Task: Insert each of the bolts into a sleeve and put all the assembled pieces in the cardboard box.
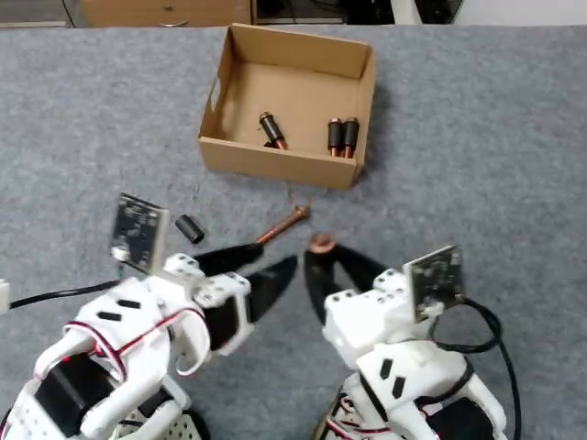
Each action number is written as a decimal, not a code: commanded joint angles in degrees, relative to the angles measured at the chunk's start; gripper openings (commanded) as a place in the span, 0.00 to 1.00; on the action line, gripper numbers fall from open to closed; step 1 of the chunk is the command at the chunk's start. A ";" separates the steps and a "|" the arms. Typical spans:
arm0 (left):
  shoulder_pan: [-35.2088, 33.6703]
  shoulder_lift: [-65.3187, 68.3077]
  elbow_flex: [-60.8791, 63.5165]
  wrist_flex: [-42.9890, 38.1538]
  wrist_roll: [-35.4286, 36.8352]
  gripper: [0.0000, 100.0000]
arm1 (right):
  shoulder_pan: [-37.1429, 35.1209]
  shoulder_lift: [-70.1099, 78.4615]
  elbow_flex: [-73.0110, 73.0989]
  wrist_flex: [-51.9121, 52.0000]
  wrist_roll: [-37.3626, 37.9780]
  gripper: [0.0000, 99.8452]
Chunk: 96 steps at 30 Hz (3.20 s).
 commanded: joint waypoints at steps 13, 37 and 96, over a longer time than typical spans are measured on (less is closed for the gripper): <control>-16.62 -0.31 -2.81 16.18 -0.44 0.02 | 7.34 32.04 -19.03 -23.65 0.53 0.00; -20.92 -0.31 1.41 27.43 0.00 0.02 | 17.54 125.49 -103.43 -5.19 0.53 0.00; -20.92 -23.96 11.69 25.05 -0.09 0.02 | 1.89 129.10 -154.86 31.12 5.27 0.12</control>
